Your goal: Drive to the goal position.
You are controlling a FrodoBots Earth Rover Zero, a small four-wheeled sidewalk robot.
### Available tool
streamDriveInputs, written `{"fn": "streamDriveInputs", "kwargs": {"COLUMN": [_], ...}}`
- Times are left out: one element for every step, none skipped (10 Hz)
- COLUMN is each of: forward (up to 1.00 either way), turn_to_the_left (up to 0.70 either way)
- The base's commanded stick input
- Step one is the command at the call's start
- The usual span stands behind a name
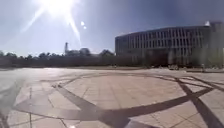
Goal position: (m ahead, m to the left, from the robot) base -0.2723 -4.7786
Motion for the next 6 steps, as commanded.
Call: {"fn": "streamDriveInputs", "kwargs": {"forward": [0.0,0.0,0.0,0.0,0.0,0.0], "turn_to_the_left": [0.7,0.7,0.7,0.7,0.7,0.7]}}
